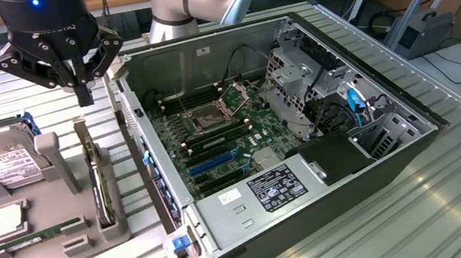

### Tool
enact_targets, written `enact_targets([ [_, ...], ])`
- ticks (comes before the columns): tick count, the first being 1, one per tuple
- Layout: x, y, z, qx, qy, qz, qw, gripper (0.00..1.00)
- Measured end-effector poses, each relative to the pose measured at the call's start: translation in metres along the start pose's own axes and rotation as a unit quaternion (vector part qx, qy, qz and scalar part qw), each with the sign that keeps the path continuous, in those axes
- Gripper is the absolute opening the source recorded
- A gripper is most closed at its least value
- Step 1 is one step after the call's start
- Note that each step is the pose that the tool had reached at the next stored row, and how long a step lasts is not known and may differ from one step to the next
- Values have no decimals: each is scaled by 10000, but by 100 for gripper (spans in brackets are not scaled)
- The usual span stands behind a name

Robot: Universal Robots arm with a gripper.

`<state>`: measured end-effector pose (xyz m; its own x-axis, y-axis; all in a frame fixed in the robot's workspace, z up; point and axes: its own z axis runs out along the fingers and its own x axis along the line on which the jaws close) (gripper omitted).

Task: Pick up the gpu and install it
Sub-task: 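Reach for the gpu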

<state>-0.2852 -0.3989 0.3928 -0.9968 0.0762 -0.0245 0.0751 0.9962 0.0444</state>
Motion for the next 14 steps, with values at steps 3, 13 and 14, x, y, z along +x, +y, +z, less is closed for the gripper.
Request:
enact_targets([
  [3,22,-2,0,0,0,0,10000,11],
  [13,21,-21,-1,14,-1,-1,10000,11],
  [14,21,-28,-1,15,-1,-1,10000,11],
])
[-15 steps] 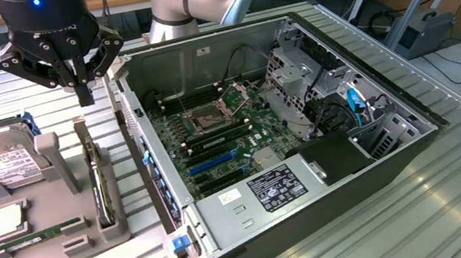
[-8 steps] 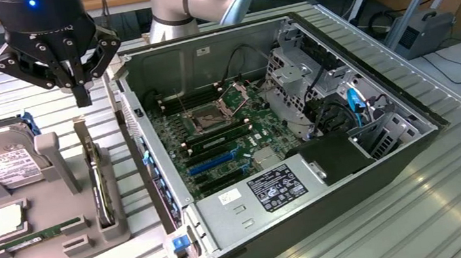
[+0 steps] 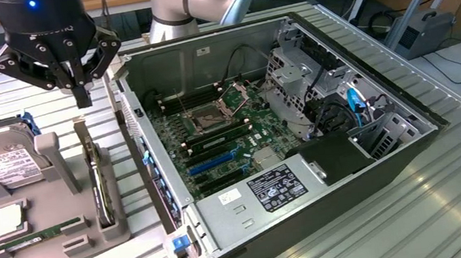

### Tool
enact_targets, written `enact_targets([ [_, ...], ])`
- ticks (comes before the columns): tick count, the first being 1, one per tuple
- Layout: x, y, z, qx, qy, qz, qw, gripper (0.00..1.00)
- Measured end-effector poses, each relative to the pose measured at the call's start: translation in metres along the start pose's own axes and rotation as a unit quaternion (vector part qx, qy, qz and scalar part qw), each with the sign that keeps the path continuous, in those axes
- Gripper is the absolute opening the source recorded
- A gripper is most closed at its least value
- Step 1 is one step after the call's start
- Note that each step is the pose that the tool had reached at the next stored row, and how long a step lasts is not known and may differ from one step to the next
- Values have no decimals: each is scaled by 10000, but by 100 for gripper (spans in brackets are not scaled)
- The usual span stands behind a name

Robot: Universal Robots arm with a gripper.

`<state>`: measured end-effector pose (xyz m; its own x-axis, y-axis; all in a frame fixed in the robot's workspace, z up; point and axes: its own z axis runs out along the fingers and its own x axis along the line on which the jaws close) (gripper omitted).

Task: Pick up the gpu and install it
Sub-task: 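Reach for the gpu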

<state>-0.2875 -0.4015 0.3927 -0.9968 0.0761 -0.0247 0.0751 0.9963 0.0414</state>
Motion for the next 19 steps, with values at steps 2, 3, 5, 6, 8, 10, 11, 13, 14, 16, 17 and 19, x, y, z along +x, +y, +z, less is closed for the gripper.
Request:
enact_targets([
  [2,-1,-15,-1,1,0,0,10000,11],
  [3,-2,-22,-1,1,0,0,10000,11],
  [5,-3,-42,-1,1,0,0,10000,11],
  [6,-4,-51,-2,2,0,0,10000,11],
  [8,-6,-74,-3,1,0,0,10000,11],
  [10,-8,-98,-3,1,0,0,10000,11],
  [11,-9,-109,-4,2,0,0,10000,11],
  [13,-10,-128,-4,1,0,0,10000,11],
  [14,-11,-139,-5,1,0,0,10000,11],
  [16,-12,-160,-6,1,0,0,10000,11],
  [17,-13,-170,-6,1,0,0,10000,11],
  [19,-14,-196,-7,1,0,0,10000,11],
])
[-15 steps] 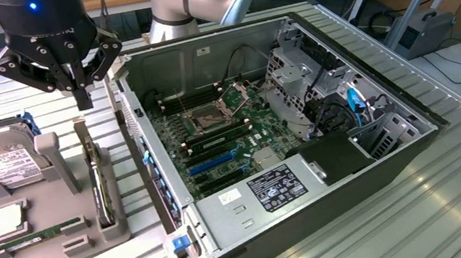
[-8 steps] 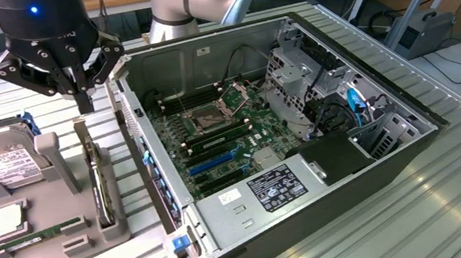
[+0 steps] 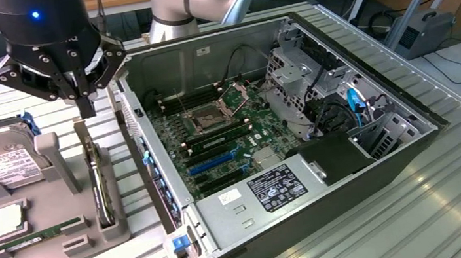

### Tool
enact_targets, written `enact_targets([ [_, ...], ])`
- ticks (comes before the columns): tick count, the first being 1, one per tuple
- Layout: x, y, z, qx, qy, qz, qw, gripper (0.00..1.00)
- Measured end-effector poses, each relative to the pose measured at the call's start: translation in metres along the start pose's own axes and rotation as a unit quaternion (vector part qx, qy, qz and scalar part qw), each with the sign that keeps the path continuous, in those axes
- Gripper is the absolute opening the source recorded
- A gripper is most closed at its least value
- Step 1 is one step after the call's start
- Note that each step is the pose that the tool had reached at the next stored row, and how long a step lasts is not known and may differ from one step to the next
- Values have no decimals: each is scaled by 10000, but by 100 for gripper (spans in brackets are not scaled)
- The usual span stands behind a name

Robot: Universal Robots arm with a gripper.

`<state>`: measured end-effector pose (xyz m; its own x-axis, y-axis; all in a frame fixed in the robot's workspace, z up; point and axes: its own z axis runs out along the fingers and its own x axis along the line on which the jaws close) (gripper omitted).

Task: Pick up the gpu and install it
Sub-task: 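Reach for the gpu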

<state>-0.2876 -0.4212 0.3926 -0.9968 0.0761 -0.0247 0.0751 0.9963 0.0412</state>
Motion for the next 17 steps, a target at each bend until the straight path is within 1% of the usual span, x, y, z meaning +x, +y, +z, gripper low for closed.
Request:
enact_targets([
  [13,-7,-101,-4,0,0,0,10000,11],
  [17,-8,-110,-5,0,0,0,10000,11],
])
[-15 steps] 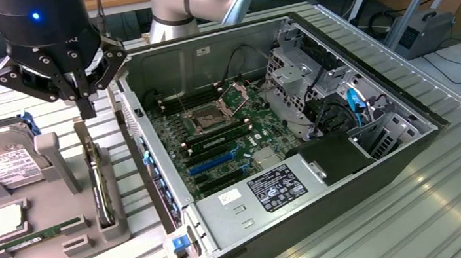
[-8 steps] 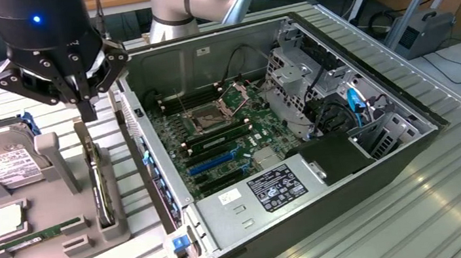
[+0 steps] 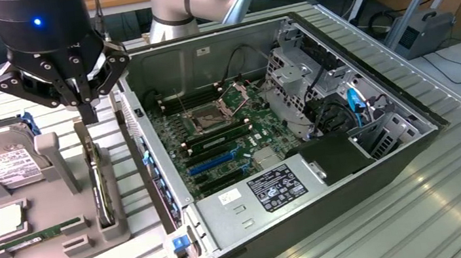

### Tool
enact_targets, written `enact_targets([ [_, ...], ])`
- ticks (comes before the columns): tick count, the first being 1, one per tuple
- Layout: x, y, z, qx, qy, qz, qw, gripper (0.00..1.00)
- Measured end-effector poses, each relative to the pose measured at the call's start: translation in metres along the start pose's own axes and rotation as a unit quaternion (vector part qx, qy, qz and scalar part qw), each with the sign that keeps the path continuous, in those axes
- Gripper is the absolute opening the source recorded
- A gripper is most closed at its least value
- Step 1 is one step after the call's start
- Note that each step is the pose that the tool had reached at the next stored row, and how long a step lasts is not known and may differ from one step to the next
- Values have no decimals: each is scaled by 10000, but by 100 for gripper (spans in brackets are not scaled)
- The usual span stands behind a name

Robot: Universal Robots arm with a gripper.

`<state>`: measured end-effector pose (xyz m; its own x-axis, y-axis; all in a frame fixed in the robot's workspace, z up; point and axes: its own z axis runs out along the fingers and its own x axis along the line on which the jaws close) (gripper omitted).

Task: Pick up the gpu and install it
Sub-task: 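Reach for the gpu, then pick up the gpu and move the gpu toward the slot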

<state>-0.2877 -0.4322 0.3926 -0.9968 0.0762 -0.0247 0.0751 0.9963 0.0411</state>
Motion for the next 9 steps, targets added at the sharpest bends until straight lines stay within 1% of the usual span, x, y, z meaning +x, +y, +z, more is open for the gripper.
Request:
enact_targets([
  [9,0,-1,0,0,0,0,10000,11],
])
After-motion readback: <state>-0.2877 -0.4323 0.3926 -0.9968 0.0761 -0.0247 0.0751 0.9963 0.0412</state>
